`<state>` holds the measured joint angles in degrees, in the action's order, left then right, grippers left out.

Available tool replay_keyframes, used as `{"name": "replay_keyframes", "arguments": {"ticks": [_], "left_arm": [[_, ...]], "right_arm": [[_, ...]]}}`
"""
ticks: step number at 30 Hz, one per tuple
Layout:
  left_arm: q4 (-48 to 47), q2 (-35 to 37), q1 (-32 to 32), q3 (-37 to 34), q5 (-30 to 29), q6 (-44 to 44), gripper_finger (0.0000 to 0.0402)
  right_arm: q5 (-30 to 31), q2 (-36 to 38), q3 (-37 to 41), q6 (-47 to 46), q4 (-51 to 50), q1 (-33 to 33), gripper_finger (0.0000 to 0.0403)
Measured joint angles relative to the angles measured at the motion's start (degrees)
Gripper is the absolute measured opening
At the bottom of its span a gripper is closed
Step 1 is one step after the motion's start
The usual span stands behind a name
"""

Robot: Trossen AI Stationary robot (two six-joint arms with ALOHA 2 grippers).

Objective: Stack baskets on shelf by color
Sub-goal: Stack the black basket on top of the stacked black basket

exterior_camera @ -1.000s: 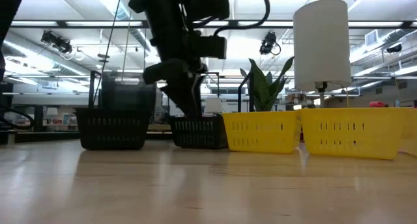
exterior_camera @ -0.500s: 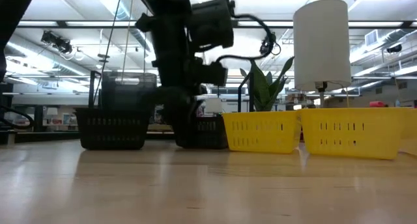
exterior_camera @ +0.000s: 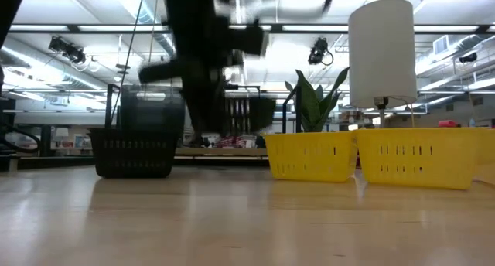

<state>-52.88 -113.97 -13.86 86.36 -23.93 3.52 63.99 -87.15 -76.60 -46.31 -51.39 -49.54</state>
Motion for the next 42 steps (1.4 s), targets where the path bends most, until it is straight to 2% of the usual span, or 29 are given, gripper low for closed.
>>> {"name": "replay_keyframes", "arguments": {"ticks": [6,9,13,18,23,28,31,42], "left_arm": [[-9.5,0.1,-4.4,9.4,-1.2,-9.5,0.0003],[-13.4,0.5,-7.5,10.8,-4.5,-12.8,0.0002],[-13.8,3.5,-11.4,6.3,-8.6,-15.8,0.0002],[-14.1,11.6,-13.0,-4.8,-10.8,-25.0,0.0001],[-11.9,18.9,-11.7,-13.8,-7.3,-34.4,0.0001],[-8.1,20.6,-7.8,-18.7,3.2,-40.7,0.0001],[-4.1,20.6,-5.9,-20.4,7.3,-41.8,0.0001],[-0.9,20.7,-4.2,-22.3,8.4,-41.0,0.0018]], "right_arm": [[0.0,0.0,0.0,0.0,0.3,0.0,0.0122],[-0.2,0.0,0.0,-0.3,0.3,0.0,0.0122],[-1.1,0.0,0.0,-0.7,0.4,-0.2,0.0122],[-0.8,0.0,0.0,-1.5,0.5,-0.8,0.0122],[-0.6,0.0,0.0,-1.3,0.8,-0.5,0.0122],[-0.5,0.0,0.0,-0.8,0.8,0.5,0.0122],[-0.6,0.0,0.0,0.1,1.2,0.7,0.0122],[-0.7,0.0,0.0,1.5,1.6,0.9,0.0122]]}}
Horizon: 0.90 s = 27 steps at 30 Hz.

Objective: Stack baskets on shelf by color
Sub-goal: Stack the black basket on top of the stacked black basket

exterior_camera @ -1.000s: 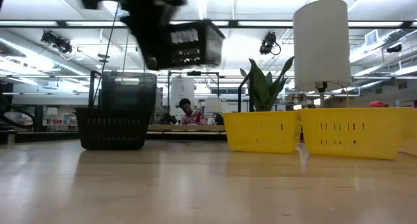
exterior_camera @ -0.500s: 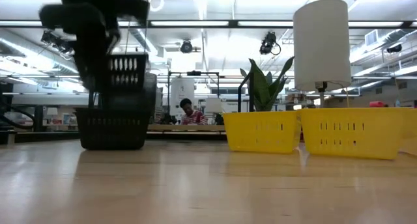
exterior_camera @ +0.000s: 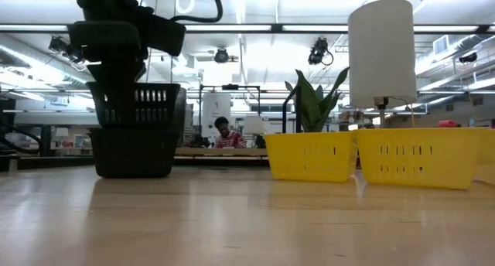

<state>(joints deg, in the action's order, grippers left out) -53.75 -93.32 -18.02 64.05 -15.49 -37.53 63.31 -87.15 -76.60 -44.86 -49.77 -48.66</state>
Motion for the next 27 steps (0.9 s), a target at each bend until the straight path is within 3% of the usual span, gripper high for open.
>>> {"name": "replay_keyframes", "arguments": {"ticks": [15,20,27], "left_arm": [[1.2,0.0,-1.1,0.0,-3.0,1.9,0.0161],[0.8,0.0,-1.1,0.0,-5.1,1.7,0.0157],[0.3,0.0,-1.1,0.0,-1.2,1.7,0.0096]], "right_arm": [[-0.1,0.0,0.0,0.0,0.0,0.0,0.0122],[-0.1,0.0,0.0,0.0,0.0,0.0,0.0122],[0.0,0.0,0.0,0.0,0.0,0.0,0.0122]]}}
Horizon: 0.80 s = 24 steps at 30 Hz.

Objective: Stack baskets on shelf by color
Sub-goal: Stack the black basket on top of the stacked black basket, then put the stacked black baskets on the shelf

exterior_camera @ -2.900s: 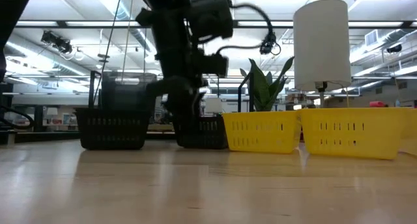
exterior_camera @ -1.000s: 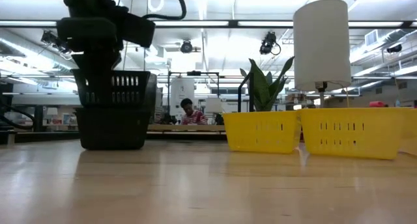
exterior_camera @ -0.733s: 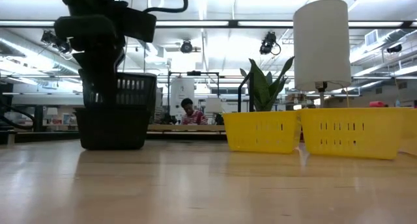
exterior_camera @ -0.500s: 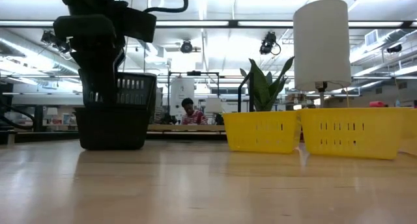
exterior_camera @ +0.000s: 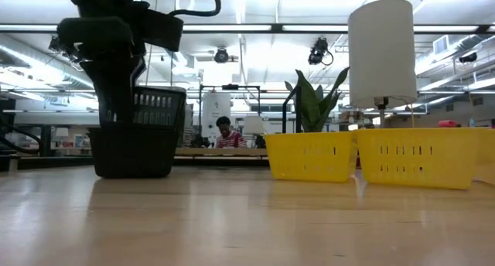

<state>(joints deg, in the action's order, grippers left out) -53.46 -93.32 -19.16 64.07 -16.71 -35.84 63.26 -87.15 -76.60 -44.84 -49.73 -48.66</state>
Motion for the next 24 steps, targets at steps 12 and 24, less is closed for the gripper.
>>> {"name": "replay_keyframes", "arguments": {"ticks": [12,24], "left_arm": [[-1.7,0.0,-0.8,0.0,0.1,-1.2,0.0053],[1.5,-0.3,-1.1,0.1,-0.8,-2.5,0.0205]], "right_arm": [[0.0,0.0,0.0,0.0,0.3,0.0,0.0122],[0.0,0.0,0.0,0.0,0.4,0.0,0.0122]]}}
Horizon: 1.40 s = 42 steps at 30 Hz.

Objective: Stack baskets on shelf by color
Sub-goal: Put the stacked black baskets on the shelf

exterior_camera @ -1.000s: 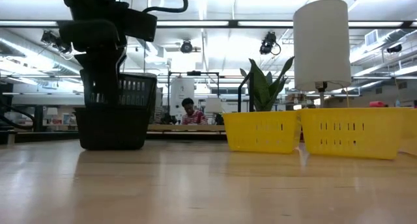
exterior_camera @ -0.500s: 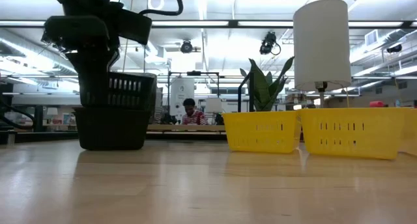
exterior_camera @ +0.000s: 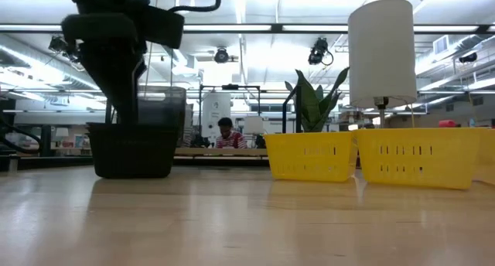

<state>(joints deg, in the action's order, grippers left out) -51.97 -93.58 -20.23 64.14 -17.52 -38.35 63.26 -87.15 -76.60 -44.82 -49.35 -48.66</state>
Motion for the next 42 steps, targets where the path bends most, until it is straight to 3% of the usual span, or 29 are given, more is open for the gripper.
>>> {"name": "replay_keyframes", "arguments": {"ticks": [5,11,14,22,32,42], "left_arm": [[0.4,-2.9,0.0,0.0,-1.7,0.5,0.0218],[0.8,-8.7,0.5,0.0,-1.8,2.4,0.0193],[0.9,-10.4,1.1,0.0,-1.3,4.3,0.0159],[1.2,-10.3,2.0,0.0,2.7,7.1,0.0015],[-0.7,-9.7,0.1,5.8,5.2,13.8,0.0012],[-1.1,-9.7,6.6,14.5,4.3,22.8,0.0012]], "right_arm": [[0.0,0.0,0.0,0.0,0.1,0.0,0.0122],[0.0,0.0,0.0,0.0,0.1,0.0,0.0122],[0.0,0.0,0.0,0.0,0.1,0.0,0.0122],[0.0,0.0,0.0,0.0,0.1,0.0,0.0122],[0.0,0.0,0.0,0.0,0.0,0.0,0.0122],[0.0,0.0,0.0,0.0,0.2,0.0,0.0122]]}}
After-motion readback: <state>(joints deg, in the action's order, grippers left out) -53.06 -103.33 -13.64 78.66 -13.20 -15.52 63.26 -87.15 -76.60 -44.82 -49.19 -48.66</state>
